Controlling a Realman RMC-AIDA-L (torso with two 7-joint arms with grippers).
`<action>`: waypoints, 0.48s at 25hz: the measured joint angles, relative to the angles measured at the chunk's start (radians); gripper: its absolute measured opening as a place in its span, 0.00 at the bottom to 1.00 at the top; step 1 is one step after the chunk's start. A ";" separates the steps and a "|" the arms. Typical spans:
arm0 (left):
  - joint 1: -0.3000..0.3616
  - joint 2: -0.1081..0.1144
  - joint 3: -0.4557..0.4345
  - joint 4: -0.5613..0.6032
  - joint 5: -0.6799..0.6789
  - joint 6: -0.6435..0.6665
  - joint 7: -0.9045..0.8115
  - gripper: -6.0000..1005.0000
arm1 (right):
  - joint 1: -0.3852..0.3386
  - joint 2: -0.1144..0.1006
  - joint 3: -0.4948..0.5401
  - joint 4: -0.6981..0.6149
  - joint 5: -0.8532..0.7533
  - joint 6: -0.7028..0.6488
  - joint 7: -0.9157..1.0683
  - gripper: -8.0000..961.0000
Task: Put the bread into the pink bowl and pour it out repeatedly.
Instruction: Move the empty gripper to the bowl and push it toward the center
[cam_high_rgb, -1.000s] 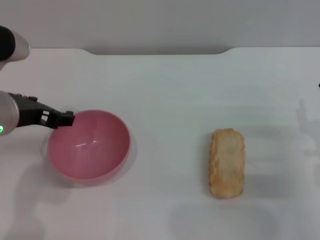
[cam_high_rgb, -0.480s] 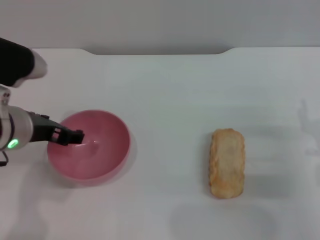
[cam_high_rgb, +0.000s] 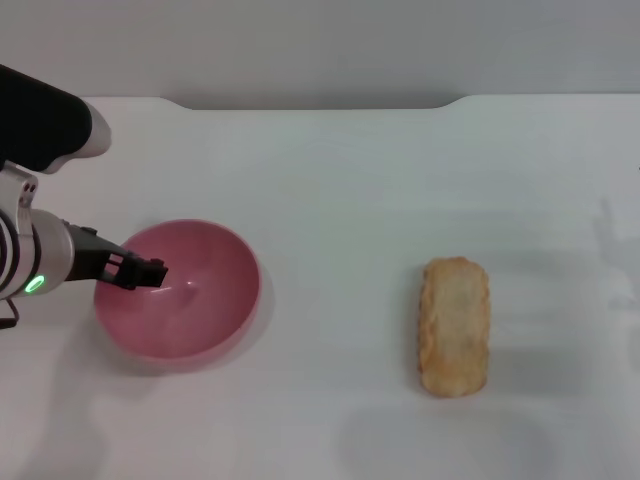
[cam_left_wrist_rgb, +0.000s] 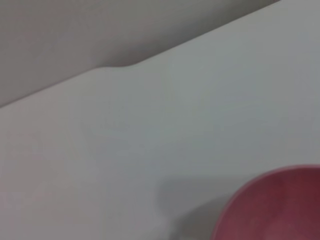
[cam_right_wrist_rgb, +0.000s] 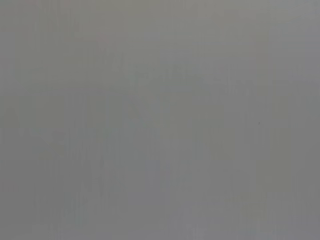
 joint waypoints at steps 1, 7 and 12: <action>-0.002 0.000 0.000 -0.008 0.000 -0.001 -0.002 0.74 | 0.000 0.000 0.000 0.000 0.000 0.000 0.000 0.66; -0.026 0.000 -0.002 -0.063 -0.006 -0.007 -0.022 0.73 | 0.000 0.000 0.000 -0.001 -0.001 0.001 -0.001 0.66; -0.028 0.000 -0.006 -0.073 -0.006 -0.009 -0.023 0.72 | 0.000 -0.001 0.000 -0.004 -0.001 0.001 -0.001 0.66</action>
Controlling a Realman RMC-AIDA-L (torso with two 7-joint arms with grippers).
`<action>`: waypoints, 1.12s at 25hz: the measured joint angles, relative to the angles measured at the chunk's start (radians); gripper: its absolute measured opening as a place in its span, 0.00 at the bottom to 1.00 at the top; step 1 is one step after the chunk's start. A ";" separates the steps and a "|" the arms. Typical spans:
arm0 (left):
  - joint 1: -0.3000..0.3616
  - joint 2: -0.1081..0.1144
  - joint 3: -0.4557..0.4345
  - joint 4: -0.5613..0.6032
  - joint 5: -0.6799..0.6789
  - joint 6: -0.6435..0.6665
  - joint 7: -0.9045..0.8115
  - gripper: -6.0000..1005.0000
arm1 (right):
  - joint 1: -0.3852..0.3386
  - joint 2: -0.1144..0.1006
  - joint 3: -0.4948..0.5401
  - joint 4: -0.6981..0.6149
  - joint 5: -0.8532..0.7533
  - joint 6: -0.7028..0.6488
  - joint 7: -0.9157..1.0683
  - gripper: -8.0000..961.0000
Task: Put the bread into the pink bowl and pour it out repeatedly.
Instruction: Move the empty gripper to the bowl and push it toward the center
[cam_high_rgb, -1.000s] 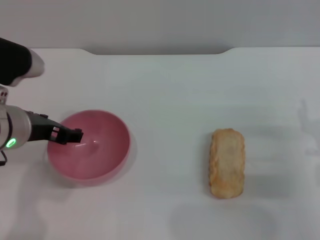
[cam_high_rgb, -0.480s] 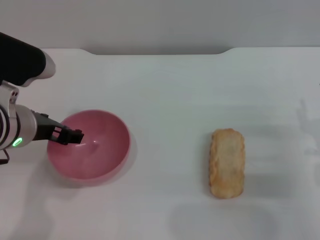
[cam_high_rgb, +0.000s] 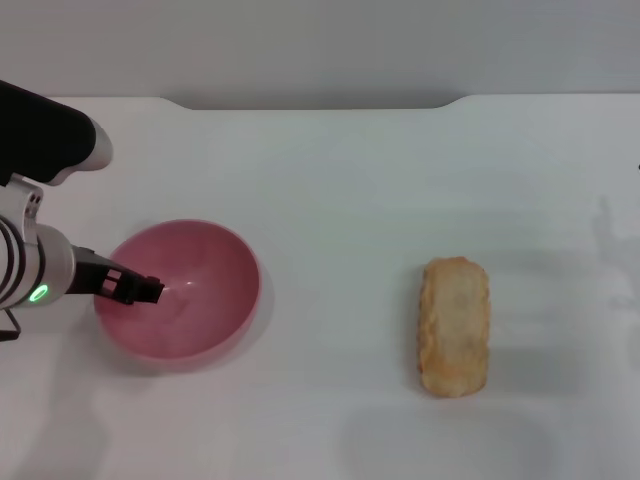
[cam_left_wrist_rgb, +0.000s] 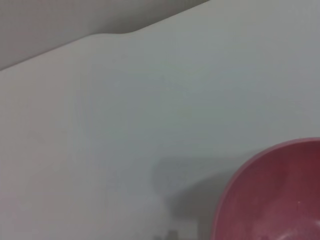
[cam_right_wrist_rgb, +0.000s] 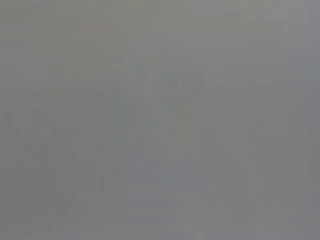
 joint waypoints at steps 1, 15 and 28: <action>0.000 -0.001 -0.006 -0.009 0.000 0.000 0.000 0.71 | 0.000 0.000 0.000 -0.001 0.000 0.000 0.000 0.66; -0.022 0.000 -0.042 -0.053 -0.025 -0.006 -0.001 0.68 | 0.000 -0.001 0.000 -0.011 -0.001 0.000 0.000 0.66; -0.056 -0.001 -0.051 -0.096 -0.037 0.010 0.004 0.18 | 0.000 -0.001 -0.001 -0.017 -0.002 0.000 0.000 0.66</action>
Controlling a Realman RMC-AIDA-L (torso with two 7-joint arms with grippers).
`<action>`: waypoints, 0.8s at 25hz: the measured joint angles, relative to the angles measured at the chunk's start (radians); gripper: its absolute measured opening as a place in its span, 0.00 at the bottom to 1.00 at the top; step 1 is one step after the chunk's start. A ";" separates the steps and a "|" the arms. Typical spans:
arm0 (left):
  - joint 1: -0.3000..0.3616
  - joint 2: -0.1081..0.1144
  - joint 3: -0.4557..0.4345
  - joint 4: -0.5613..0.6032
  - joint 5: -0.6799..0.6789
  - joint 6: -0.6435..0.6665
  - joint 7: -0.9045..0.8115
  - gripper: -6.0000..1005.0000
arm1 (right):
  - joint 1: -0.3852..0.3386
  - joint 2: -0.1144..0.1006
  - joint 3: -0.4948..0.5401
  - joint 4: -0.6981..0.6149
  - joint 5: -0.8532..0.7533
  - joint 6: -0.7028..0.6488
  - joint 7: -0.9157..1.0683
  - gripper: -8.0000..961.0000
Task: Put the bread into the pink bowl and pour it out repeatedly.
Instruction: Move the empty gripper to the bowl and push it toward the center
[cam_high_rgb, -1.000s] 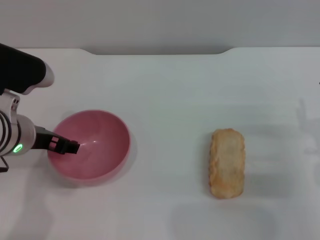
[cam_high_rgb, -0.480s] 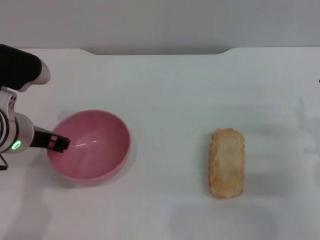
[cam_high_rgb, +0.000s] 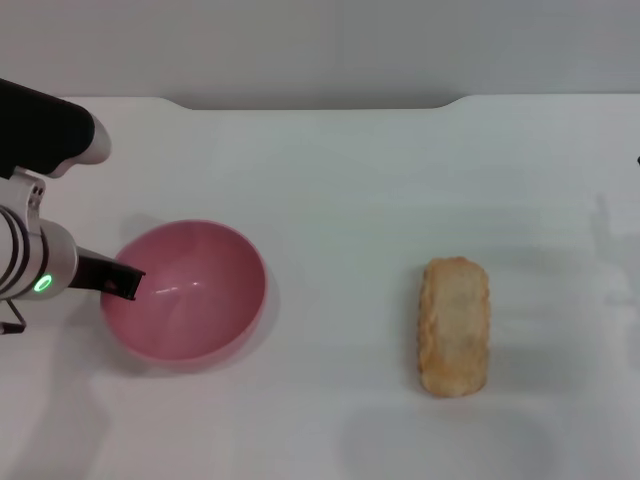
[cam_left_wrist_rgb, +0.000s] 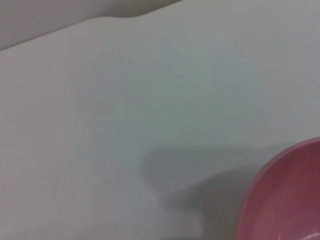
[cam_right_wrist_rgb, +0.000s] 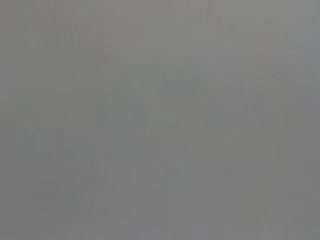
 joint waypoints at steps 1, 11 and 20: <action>0.000 0.000 -0.002 0.000 -0.002 0.002 -0.003 0.15 | 0.000 0.000 -0.001 0.000 0.000 0.000 0.000 0.66; -0.015 0.002 -0.069 -0.001 -0.049 -0.003 -0.015 0.09 | -0.007 0.000 0.007 -0.037 0.000 0.065 0.000 0.66; -0.059 0.002 -0.087 0.019 -0.057 -0.008 -0.009 0.06 | -0.028 -0.002 0.117 -0.205 -0.100 0.392 0.000 0.67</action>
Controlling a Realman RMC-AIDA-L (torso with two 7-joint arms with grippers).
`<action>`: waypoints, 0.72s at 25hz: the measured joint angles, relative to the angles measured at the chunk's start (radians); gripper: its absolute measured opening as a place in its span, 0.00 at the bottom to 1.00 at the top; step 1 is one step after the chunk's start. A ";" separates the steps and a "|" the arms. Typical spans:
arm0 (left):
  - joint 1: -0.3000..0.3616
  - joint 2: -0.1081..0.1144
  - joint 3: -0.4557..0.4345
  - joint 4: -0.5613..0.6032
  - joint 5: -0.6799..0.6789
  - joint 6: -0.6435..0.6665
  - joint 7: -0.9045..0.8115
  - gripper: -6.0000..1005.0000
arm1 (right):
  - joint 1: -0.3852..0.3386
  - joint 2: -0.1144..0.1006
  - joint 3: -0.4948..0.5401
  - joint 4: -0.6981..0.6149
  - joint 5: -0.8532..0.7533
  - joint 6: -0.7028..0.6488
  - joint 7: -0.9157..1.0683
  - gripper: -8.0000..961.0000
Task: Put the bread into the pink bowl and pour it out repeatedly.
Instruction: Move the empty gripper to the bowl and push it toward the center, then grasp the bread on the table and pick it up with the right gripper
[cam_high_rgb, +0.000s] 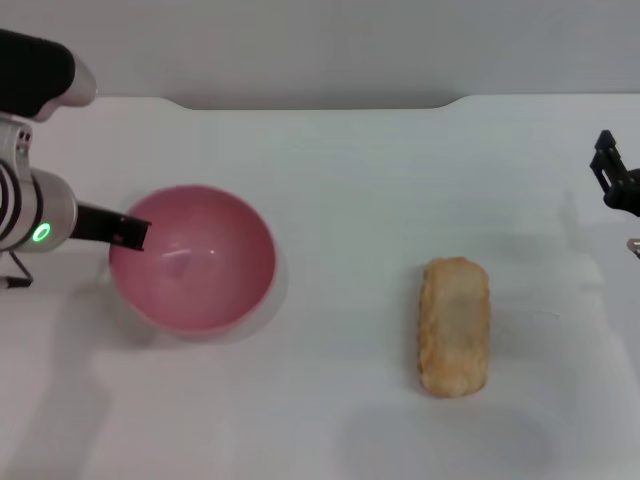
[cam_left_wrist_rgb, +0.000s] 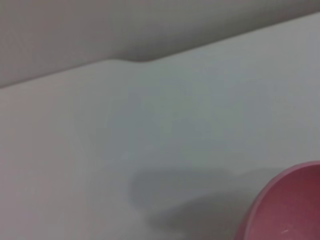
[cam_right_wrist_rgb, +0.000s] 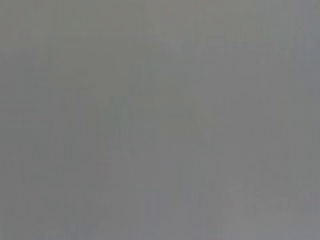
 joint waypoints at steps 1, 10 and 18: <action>-0.004 0.000 -0.003 0.003 -0.002 -0.001 0.000 0.05 | -0.004 0.001 0.012 -0.023 -0.011 0.036 0.000 0.67; -0.041 0.000 -0.053 0.012 -0.006 -0.013 0.000 0.05 | -0.016 0.000 0.140 -0.265 -0.047 0.473 -0.001 0.67; -0.092 0.004 -0.096 -0.001 0.001 -0.033 0.018 0.05 | 0.107 0.002 0.399 -0.546 -0.074 1.297 0.029 0.66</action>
